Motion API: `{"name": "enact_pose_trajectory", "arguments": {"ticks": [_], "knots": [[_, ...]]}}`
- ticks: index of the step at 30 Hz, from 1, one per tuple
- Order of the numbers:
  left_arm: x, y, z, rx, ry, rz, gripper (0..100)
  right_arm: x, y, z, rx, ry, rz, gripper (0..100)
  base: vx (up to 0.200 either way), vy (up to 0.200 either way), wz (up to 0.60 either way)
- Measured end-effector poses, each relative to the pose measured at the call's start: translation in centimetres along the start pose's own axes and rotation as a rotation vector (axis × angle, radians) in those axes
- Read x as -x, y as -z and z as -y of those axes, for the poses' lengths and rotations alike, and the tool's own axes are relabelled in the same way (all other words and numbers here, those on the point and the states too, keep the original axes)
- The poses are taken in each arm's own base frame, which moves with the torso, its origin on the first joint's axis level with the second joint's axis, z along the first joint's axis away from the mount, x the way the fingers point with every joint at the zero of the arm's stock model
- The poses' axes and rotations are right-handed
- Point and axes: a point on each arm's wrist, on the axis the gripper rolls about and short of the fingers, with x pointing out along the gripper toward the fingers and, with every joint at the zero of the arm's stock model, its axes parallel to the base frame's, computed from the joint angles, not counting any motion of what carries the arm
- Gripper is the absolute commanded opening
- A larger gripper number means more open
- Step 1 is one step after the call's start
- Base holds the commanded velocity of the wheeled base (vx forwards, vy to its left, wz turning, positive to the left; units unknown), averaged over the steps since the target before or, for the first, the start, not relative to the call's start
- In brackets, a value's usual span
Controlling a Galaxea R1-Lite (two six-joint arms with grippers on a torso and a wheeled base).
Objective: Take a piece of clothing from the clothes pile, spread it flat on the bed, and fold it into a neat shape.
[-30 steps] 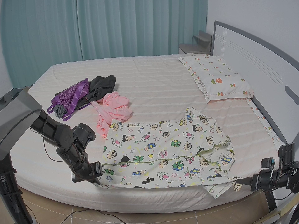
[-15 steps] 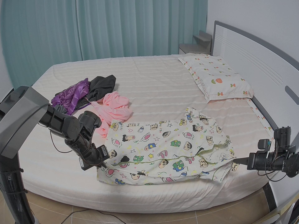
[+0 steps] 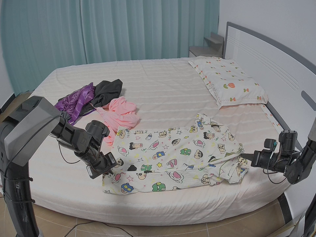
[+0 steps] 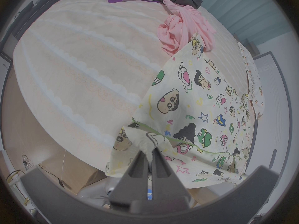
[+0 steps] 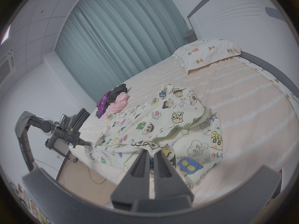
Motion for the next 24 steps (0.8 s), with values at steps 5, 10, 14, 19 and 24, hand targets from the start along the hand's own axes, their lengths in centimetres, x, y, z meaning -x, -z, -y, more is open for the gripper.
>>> {"name": "enact_pose_trajectory", "arguments": {"ticks": [5, 10, 14, 19, 24], "knots": [[-0.5, -0.7, 0.6, 0.029, -0.008, 0.042, 0, -1.9, 0.1, 1.0, -0.020, 0.013, 0.028, 0, 0.000, 0.000, 0.00], [-1.0, -1.1, 0.9, 0.038, -0.009, 0.054, 0, -3.0, 0.4, 1.7, -0.041, 0.019, 0.023, 0, 0.000, 0.000, 0.00], [-1.5, -1.3, 1.3, 0.037, -0.005, 0.060, 100, -3.9, 0.2, 2.2, -0.050, 0.029, 0.033, 0, 0.000, 0.000, 0.00], [-1.9, -1.7, 2.0, 0.063, 0.005, 0.076, 100, -4.9, 0.1, 2.8, -0.059, 0.034, 0.041, 100, 0.000, 0.000, 0.00], [-2.3, -2.3, 2.5, 0.093, 0.006, 0.106, 100, -5.3, 0.2, 3.2, -0.118, 0.032, 0.052, 100, 0.000, 0.000, 0.00]]}}
